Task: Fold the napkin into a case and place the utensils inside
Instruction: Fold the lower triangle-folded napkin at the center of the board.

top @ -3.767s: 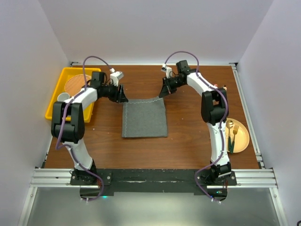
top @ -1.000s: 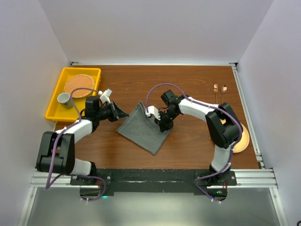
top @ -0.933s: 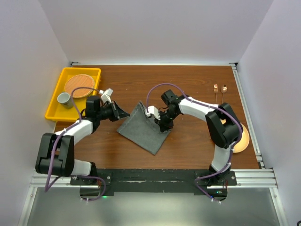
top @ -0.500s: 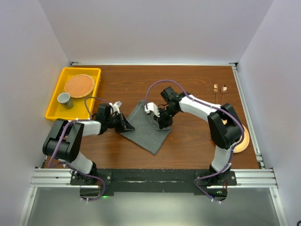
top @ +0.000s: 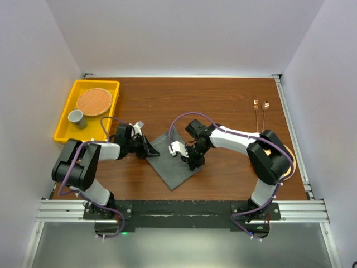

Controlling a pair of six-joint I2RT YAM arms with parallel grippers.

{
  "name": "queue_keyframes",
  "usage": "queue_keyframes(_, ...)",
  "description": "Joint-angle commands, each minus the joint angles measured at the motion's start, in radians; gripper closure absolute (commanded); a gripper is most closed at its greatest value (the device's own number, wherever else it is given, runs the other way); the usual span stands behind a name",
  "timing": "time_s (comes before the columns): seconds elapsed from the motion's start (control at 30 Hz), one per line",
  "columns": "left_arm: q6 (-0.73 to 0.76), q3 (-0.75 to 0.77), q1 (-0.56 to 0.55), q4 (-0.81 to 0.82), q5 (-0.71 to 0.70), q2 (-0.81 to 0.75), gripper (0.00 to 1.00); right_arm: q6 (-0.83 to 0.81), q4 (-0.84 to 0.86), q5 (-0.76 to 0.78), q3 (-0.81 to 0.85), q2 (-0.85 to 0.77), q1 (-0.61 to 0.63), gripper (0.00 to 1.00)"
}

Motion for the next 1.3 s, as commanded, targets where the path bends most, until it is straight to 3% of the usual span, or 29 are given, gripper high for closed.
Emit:
queue_keyframes(0.0, -0.018, -0.017, 0.015, -0.003, -0.033, -0.027, 1.0, -0.058, 0.056, 0.098, -0.025, 0.051, -0.009, 1.0)
queue_keyframes(0.23, 0.045, -0.012, 0.135, -0.041, 0.023, -0.226, 1.0, -0.153, 0.061, 0.187, 0.03, 0.083, -0.019, 1.0)
queue_keyframes(0.37, 0.348, 0.142, 0.166, -0.246, -0.007, -0.3, 1.0, -0.264, 0.036, 0.238, 0.051, 0.088, -0.039, 1.0)
queue_keyframes(0.47, 0.44, 0.204, 0.181, -0.322, -0.013, -0.3, 1.0, -0.407, 0.026, 0.261, 0.051, 0.091, -0.071, 1.0)
queue_keyframes(0.53, 0.476, 0.223, 0.196, -0.316, 0.043, -0.295, 0.93, -0.517, 0.029, 0.285, 0.053, 0.091, -0.097, 1.0)
queue_keyframes(0.6, 0.569, 0.269, 0.196, -0.296, 0.117, -0.279, 0.75, -0.603, 0.029, 0.294, 0.066, 0.096, -0.114, 1.0)
queue_keyframes(0.67, 0.727, 0.383, 0.196, -0.372, 0.123, -0.219, 0.6, -0.659, 0.029, 0.298, 0.077, 0.099, -0.121, 1.0)
queue_keyframes(0.77, 0.964, 0.546, 0.195, -0.477, 0.175, -0.112, 0.51, -0.715, 0.036, 0.299, 0.088, 0.1, -0.124, 1.0)
queue_keyframes(1.03, 1.235, 0.9, 0.14, -0.639, 0.229, 0.161, 0.54, -0.769, 0.064, 0.31, 0.082, 0.116, -0.139, 1.0)
queue_keyframes(1.13, 1.358, 1.003, 0.075, -0.718, 0.186, 0.272, 0.54, -0.757, 0.058, 0.304, 0.103, 0.122, -0.139, 1.0)
queue_keyframes(1.27, 1.41, 1.063, 0.028, -0.748, 0.172, 0.339, 0.54, -0.743, 0.05, 0.301, 0.126, 0.13, -0.141, 1.0)
